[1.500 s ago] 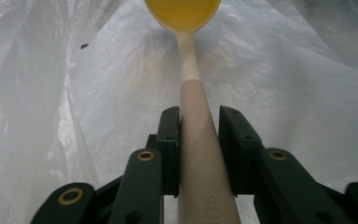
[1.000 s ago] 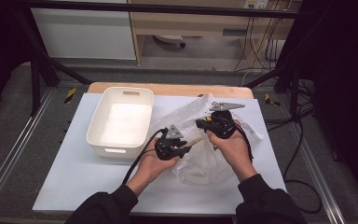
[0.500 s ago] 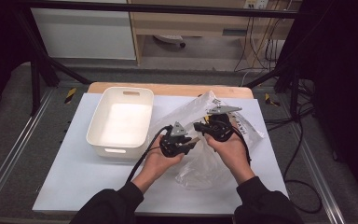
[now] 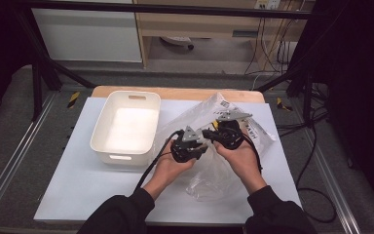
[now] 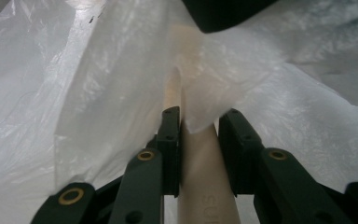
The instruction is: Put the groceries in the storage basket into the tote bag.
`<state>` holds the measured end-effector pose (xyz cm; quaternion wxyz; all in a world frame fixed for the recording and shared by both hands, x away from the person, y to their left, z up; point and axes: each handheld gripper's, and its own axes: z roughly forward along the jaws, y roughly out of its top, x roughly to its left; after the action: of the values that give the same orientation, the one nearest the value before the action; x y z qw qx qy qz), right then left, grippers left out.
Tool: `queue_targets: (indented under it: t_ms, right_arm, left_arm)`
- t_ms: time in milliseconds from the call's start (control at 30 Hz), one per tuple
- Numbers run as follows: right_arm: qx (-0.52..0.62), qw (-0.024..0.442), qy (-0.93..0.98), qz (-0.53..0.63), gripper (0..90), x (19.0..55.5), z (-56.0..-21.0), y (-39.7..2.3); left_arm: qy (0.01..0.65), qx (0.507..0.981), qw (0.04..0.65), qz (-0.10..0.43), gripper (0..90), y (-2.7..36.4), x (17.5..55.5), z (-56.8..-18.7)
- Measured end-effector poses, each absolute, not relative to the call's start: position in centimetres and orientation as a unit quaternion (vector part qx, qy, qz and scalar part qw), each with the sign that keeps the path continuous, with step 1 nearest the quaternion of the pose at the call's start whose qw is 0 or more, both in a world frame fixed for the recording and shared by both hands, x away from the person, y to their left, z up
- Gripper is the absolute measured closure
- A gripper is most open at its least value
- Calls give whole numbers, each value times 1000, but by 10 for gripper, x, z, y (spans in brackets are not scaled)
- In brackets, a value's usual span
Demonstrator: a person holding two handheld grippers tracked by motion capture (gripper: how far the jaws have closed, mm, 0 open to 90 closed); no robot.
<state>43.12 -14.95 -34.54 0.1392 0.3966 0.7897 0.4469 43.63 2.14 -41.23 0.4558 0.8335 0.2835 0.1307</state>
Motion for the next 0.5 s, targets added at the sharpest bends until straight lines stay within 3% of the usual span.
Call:
queue_targets:
  t_ms: [500]
  right_arm:
    - [400,136,790,444,900,428,-354,-157]
  left_arm:
    - [279,833,456,145,702,8,448,-426]
